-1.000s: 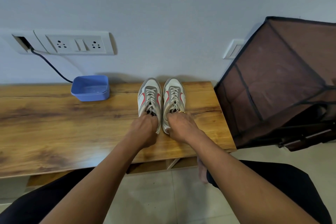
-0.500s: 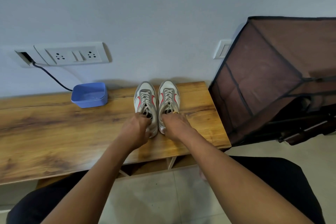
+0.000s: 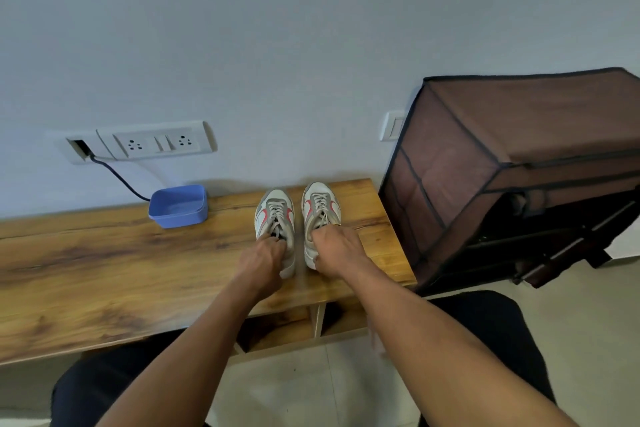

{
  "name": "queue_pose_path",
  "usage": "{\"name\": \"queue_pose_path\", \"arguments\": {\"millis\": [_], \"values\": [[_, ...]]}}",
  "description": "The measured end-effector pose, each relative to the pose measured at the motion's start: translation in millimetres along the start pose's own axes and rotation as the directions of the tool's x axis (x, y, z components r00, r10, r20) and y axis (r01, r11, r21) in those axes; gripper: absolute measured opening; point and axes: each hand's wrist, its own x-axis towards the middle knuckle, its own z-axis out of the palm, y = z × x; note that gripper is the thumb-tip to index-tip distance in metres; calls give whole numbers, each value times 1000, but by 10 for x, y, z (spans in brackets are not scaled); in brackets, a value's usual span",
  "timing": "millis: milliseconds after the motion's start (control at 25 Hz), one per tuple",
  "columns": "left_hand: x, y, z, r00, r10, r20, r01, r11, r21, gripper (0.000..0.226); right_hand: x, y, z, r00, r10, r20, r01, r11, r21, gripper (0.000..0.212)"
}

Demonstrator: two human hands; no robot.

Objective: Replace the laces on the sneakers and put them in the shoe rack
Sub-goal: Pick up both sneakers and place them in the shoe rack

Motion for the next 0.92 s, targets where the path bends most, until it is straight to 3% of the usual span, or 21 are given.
{"name": "queue_pose_path", "arguments": {"millis": [120, 240, 480, 680, 920], "values": [[-233, 200, -239, 1000, 1, 3, -1, 1000, -30, 20, -370, 35, -338, 1000, 9, -23, -9, 1000, 20, 26], [-489, 558, -529, 999, 48, 16, -47, 997, -58, 19, -843, 109, -780, 1000, 25, 19, -26, 998, 52, 15], [-850, 1325, -1094, 959, 280, 47, -267, 946, -182, 21, -1822, 465, -1576, 963, 116, 244, -141, 986, 87, 49], [-927, 2126, -1320, 892, 452, 25, -433, 867, -247, 21, -2567, 993, -1826, 939, 264, 222, -289, 953, 92, 38], [-704, 3217, -1136, 825, 563, 47, -532, 803, -268, 28, -3164, 1930, -1454, 857, 498, 133, -511, 854, 94, 64]]}}
